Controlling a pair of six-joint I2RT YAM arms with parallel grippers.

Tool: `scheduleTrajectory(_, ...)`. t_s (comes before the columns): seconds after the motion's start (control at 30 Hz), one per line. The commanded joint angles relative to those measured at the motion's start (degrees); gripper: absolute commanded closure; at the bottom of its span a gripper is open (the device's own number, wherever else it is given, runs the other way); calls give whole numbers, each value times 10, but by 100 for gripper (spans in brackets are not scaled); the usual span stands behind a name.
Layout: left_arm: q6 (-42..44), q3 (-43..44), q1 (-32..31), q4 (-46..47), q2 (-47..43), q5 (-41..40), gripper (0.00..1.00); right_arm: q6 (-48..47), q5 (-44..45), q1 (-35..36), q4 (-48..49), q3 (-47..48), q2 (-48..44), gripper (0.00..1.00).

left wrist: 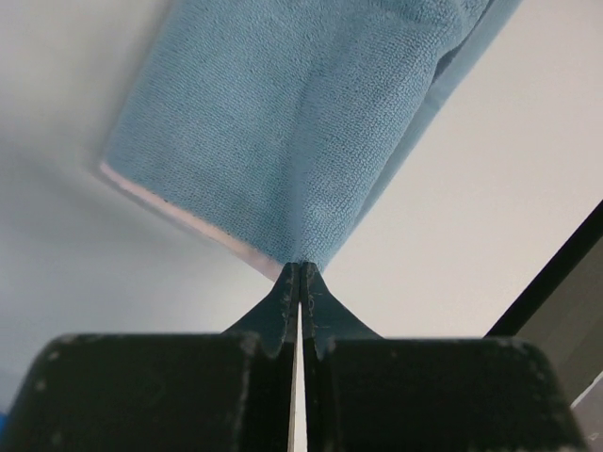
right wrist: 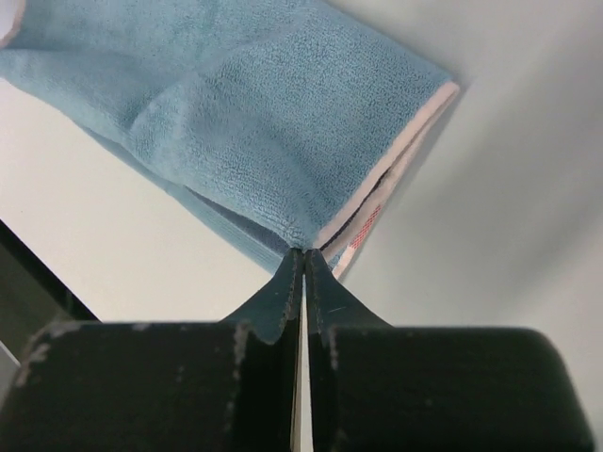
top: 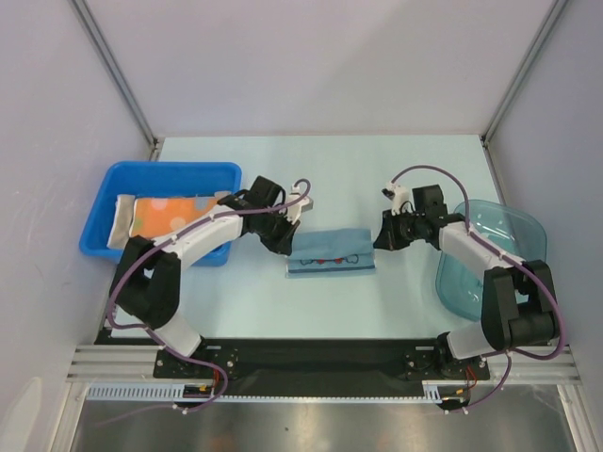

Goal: Fold and stack the towels
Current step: Fold the towel

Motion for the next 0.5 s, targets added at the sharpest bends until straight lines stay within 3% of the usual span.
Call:
scheduleTrajectory(0.0, -24, -22, -11, 25, -19, -5, 100, 29, 26, 8, 11, -5, -16, 100)
scheduleTrajectory(0.47, -33, -54, -21, 36, -6, 0, 100, 61, 58, 14, -39, -25, -25, 100)
